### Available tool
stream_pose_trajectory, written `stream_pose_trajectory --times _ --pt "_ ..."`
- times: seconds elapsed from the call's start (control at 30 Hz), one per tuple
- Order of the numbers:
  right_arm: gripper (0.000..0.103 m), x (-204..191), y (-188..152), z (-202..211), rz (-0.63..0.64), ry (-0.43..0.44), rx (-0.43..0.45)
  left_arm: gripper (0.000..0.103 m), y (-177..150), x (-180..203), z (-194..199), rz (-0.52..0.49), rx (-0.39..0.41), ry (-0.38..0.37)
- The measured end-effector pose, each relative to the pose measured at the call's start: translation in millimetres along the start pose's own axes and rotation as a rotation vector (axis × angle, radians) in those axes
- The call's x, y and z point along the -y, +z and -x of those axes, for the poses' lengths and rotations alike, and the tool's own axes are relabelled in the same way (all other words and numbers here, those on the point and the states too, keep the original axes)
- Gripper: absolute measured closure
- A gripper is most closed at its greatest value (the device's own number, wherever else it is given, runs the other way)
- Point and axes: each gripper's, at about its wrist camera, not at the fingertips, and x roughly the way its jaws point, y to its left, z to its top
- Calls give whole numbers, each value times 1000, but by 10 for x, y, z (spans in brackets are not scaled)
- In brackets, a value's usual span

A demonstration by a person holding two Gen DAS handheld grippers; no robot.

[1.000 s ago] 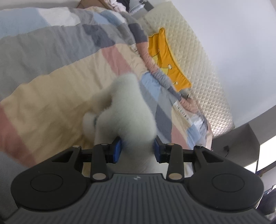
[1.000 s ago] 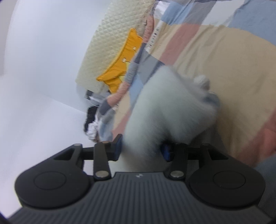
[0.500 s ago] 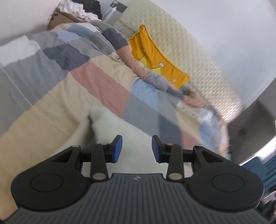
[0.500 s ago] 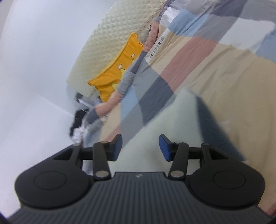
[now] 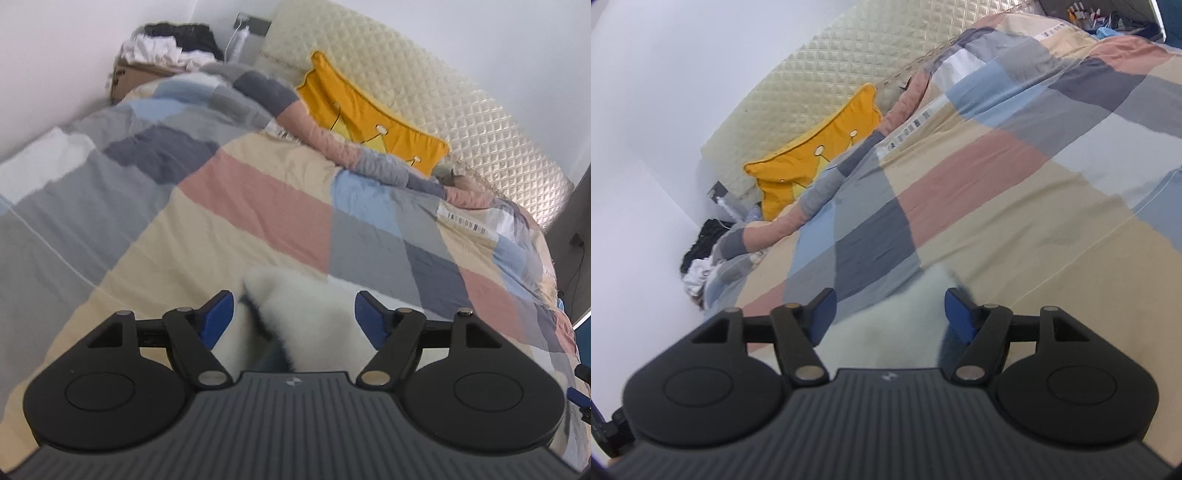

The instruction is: Fold large clothes

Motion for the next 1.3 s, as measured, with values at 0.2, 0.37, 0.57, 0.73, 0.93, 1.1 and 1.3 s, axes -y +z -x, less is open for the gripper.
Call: stream_pose_trajectory --times 0.2,0.37,0.57,0.73,0.93,1.1,1.3 --pt "33 197 42 -80 -19 -112 7 25 -15 -82 -97 -23 0 18" --pt "33 329 -36 -265 -123 -21 -87 25 -72 -90 -184 -6 -25 -39" --pt "49 261 -152 -331 -93 22 -126 40 -106 -112 -269 16 -34 -74" --pt "72 154 -146 -285 -36 34 -103 73 -115 -63 -282 -1 -27 -90" --pt "80 50 -100 -166 18 77 -35 84 -33 -51 -131 37 36 -115" --pt "80 -29 11 -138 17 114 25 84 130 31 -19 36 95 -134" --pt "80 -157 131 -305 91 64 38 84 303 153 -257 -7 68 -92"
